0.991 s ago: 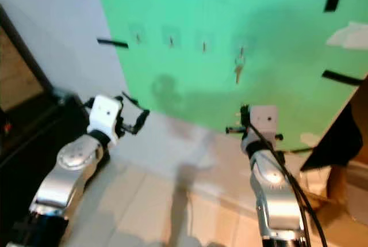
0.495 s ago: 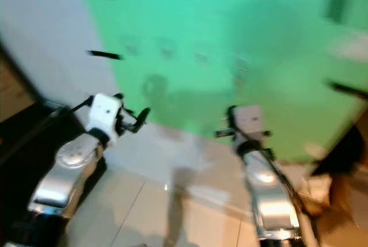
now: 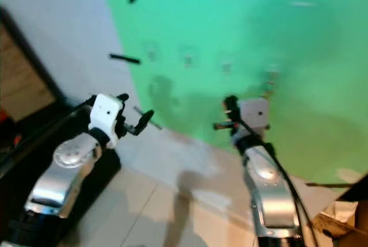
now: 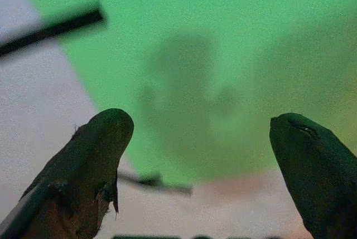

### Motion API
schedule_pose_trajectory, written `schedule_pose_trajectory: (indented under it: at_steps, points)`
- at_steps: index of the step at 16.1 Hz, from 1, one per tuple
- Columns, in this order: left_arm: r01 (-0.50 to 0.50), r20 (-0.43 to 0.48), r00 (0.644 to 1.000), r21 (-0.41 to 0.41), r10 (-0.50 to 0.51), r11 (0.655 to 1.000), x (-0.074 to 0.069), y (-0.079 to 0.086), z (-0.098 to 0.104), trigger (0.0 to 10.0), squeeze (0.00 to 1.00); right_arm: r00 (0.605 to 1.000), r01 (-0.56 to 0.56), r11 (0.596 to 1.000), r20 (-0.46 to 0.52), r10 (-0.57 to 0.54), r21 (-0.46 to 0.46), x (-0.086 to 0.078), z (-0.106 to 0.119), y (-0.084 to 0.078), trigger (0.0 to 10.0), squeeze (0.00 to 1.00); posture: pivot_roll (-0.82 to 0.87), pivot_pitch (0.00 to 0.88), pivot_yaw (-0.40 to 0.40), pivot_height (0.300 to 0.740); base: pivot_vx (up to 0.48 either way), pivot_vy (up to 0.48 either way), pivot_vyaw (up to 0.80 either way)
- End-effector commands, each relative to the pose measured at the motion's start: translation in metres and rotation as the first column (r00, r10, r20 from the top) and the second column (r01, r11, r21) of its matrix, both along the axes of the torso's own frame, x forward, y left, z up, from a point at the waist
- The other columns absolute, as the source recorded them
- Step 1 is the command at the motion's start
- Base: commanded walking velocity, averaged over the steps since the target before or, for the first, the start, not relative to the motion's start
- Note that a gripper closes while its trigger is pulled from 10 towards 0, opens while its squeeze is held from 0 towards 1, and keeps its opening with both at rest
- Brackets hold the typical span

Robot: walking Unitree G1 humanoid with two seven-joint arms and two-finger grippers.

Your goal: Hang keys on a hook

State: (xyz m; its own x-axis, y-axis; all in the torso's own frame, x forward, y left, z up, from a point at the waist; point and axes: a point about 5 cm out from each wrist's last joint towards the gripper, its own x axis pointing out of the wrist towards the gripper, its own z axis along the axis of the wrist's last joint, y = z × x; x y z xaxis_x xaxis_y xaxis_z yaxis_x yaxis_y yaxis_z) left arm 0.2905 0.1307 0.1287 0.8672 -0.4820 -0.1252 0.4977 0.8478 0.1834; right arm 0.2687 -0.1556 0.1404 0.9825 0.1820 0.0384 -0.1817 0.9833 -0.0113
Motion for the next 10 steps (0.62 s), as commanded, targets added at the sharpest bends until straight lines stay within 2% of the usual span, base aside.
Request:
schedule_pose_trajectory:
  at_steps: [1,3,6,10]
  points:
    - [0.076,-0.026,0.997,0.009,-0.076,0.997,-0.003,-0.004,0.0,10.0,0.02,1.0,-0.001,0.999,0.026,0.0,0.035,0.0,0.007,-0.003,10.0,0.0,-0.09,0.0,0.114,0.74,0.0,0.0,0.0]
    - [0.167,-0.054,0.985,0.027,-0.165,0.986,-0.006,-0.009,-0.002,10.0,0.02,0.999,-0.007,0.998,0.048,0.004,0.054,0.001,0.013,-0.005,10.0,0.0,-0.11,0.0,0.123,0.74,0.0,0.0,0.0]
    - [0.301,-0.082,0.95,-0.014,-0.301,0.954,-0.014,-0.014,0.0,10.0,0.03,0.995,-0.054,0.997,0.083,0.049,0.06,0.006,0.025,-0.005,10.0,0.0,-0.1,0.0,0.116,0.74,0.0,0.0,0.0]
    - [0.35,-0.087,0.932,-0.029,-0.351,0.936,-0.018,-0.015,0.002,10.0,0.02,0.992,-0.073,0.995,0.104,0.066,0.069,0.017,0.034,-0.008,10.0,0.0,-0.09,0.0,0.097,0.74,0.0,0.0,0.0]
